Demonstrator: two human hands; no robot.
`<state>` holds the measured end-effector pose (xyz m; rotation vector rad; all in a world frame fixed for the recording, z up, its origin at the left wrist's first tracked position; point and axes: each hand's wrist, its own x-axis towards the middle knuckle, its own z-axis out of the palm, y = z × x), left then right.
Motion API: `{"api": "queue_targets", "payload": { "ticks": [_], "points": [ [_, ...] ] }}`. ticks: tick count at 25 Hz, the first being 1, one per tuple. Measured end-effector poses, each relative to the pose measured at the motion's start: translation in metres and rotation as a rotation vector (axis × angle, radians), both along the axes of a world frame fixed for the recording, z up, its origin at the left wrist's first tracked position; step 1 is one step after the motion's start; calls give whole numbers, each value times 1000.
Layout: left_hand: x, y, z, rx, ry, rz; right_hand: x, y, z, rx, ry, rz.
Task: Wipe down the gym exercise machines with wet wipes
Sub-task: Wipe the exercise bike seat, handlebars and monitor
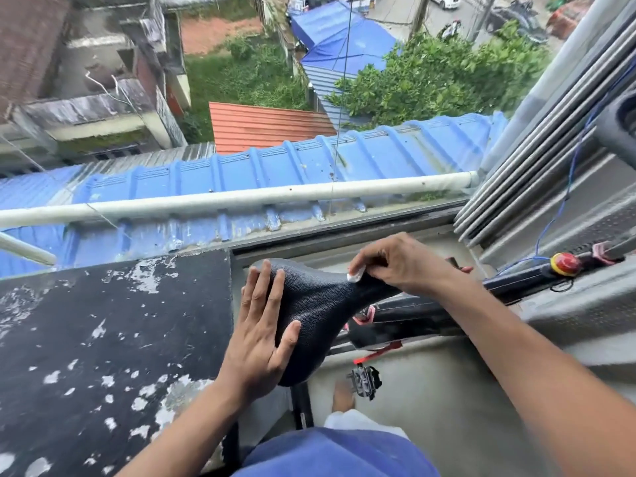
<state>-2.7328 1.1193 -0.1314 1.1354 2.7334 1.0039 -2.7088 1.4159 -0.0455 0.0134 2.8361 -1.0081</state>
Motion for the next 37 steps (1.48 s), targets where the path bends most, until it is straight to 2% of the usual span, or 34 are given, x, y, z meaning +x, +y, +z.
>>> {"api": "queue_targets", "payload": {
  "ticks": [3,9,12,17,19,23,26,28,33,37],
  "points": [
    [4,-1,2,-32,-16,52,-24,-19,-8,-57,-72,162],
    [47,10,-3,91,-111,186,-23,81,10,-206,-348,235],
    [48,12,-6,101,-98,195,-37,62,-1,-248,-351,257],
    [46,9,-6,49,47,113,-49,-16,-16,-276,-187,224],
    [44,8,-6,49,75,106,-42,-9,-14,-250,-215,212],
    [45,10,-9,60,88,117,-17,36,10,-42,-188,204],
    [43,8,-12,80,90,108,-4,22,21,81,-94,235],
    [44,9,-13,78,97,122,0,-2,17,74,-34,293],
    [86,10,-20,26,65,330,-17,-54,-11,45,214,447],
    [106,30,-21,1,27,556,-70,-92,-16,90,337,689]
  ]
}}
